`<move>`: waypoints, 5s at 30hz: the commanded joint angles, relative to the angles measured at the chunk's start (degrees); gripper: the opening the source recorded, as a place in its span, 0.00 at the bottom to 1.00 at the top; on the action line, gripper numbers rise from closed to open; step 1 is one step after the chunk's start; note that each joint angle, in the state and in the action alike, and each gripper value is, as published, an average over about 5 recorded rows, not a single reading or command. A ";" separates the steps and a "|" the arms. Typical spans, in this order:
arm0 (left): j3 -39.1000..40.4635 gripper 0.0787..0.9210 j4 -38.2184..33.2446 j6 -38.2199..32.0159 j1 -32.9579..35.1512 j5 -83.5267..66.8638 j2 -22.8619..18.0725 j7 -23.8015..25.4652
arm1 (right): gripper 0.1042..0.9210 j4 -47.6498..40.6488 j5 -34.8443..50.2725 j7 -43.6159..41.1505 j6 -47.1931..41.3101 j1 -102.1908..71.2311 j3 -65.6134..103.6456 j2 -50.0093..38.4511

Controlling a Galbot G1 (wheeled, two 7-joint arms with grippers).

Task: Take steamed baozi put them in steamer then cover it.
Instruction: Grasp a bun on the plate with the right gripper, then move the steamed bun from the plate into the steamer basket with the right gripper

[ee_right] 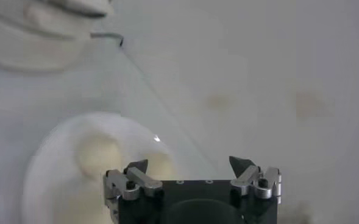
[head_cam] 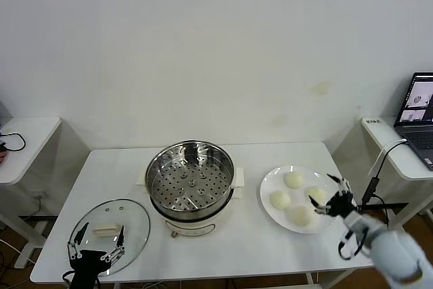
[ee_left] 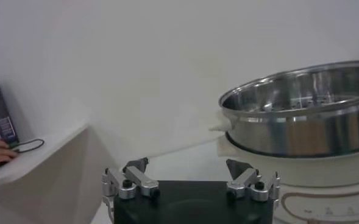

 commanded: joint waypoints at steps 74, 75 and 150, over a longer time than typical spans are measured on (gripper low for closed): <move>-3.57 0.88 0.57 -0.89 -0.67 4.34 -1.06 -0.88 | 0.61 -49.84 -6.02 -26.89 2.24 58.17 -57.45 17.41; -3.53 0.88 0.62 -0.89 -0.71 4.33 -1.04 -0.87 | 0.61 -48.78 -5.15 -27.19 1.98 58.59 -58.08 16.60; -4.70 0.88 4.31 -1.52 -4.06 3.21 1.48 -1.14 | 0.62 -48.42 -4.97 -13.45 33.26 84.80 -94.46 46.73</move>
